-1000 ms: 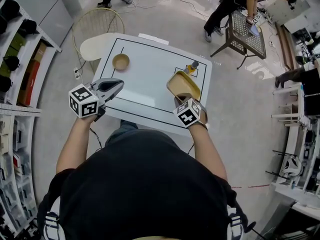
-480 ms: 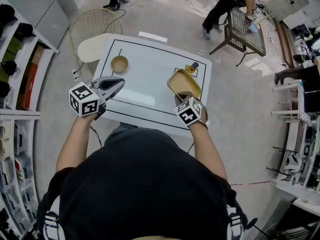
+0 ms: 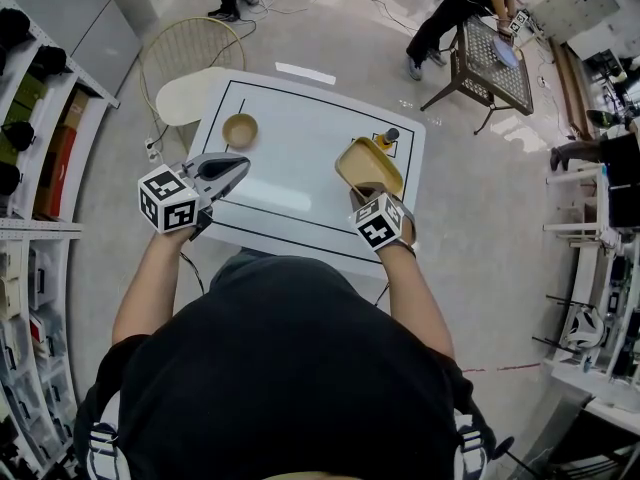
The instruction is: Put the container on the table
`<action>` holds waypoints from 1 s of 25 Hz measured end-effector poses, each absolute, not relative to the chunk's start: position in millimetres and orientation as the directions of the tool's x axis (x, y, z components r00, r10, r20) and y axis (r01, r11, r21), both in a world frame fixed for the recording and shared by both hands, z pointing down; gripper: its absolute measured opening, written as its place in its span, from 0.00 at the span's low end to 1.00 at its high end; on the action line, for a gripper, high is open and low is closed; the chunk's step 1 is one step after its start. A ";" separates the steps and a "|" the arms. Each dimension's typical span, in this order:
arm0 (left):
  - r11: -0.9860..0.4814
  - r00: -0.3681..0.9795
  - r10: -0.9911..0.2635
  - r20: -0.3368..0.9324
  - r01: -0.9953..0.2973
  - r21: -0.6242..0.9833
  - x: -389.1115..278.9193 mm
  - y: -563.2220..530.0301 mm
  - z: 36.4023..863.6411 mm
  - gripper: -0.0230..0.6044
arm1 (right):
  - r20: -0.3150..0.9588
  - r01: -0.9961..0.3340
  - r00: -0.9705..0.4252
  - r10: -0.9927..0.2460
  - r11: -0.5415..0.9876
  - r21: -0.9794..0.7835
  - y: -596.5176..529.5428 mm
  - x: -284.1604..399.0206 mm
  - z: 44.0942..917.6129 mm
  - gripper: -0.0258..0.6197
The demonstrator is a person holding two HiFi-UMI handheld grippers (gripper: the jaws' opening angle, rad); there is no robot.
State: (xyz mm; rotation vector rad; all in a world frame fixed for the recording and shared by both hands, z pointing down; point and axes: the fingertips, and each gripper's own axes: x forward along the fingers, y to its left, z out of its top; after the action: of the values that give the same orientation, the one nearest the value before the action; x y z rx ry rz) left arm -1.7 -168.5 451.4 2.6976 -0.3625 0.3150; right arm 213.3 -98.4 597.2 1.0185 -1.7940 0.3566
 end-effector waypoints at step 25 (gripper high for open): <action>-0.873 0.934 -0.229 0.275 -0.322 0.366 -19.9 -176.3 457.8 0.05 | 0.896 -0.763 -0.127 -0.424 0.620 0.185 -108.7 211.0 633.7 0.05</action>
State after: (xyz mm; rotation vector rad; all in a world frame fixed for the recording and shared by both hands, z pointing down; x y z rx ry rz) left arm -19.9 -176.3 457.8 2.6774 -0.3988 0.3124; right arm 211.0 -108.7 633.7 0.9699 -1.7561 0.3884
